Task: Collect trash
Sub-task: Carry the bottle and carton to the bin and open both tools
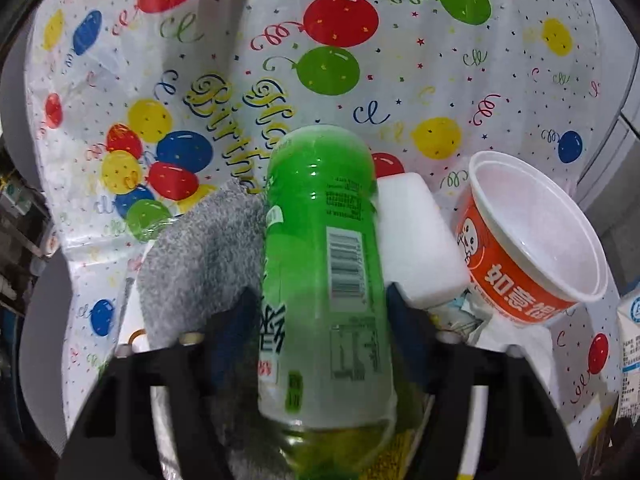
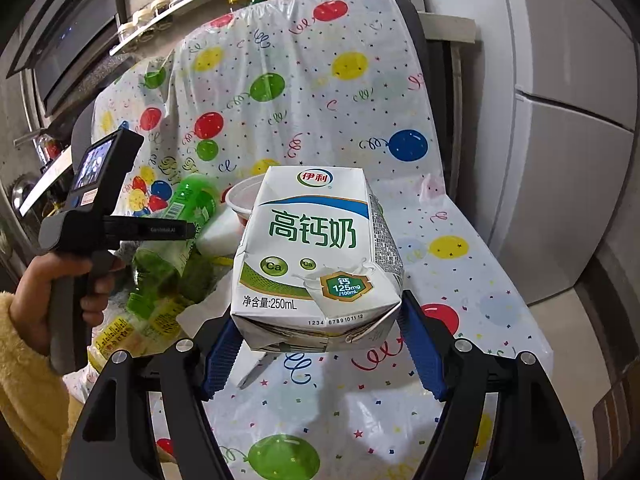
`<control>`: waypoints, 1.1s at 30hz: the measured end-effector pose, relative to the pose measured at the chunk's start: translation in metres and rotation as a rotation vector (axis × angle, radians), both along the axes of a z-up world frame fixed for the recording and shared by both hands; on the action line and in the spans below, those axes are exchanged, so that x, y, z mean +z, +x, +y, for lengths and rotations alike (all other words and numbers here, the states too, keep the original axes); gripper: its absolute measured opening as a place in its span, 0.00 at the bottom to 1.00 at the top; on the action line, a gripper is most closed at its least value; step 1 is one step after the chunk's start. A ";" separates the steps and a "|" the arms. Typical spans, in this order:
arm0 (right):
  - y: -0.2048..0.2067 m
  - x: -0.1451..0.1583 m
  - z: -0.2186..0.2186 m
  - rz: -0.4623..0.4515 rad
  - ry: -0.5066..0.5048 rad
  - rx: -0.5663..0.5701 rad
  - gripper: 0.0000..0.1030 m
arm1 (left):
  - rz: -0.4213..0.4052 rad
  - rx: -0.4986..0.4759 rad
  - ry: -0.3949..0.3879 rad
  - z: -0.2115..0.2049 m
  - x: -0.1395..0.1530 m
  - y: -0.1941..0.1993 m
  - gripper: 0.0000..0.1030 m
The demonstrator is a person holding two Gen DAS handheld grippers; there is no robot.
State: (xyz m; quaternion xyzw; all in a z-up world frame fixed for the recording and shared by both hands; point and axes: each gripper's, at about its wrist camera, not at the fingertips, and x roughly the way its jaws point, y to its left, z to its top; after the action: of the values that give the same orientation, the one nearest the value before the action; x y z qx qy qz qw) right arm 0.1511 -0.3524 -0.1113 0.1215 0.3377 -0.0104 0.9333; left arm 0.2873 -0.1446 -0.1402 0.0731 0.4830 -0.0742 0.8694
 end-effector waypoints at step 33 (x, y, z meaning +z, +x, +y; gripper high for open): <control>-0.268 -0.016 -0.093 0.125 -0.119 -0.567 0.72 | 0.032 -0.723 -0.369 -0.201 0.013 -0.285 0.53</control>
State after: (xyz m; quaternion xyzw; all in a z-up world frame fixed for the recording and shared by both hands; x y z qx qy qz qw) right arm -0.1167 -0.4449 -0.1273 0.1553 0.3460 -0.2982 0.8759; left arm 0.0020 -0.3454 -0.1269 0.0800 0.4181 -0.4617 0.7782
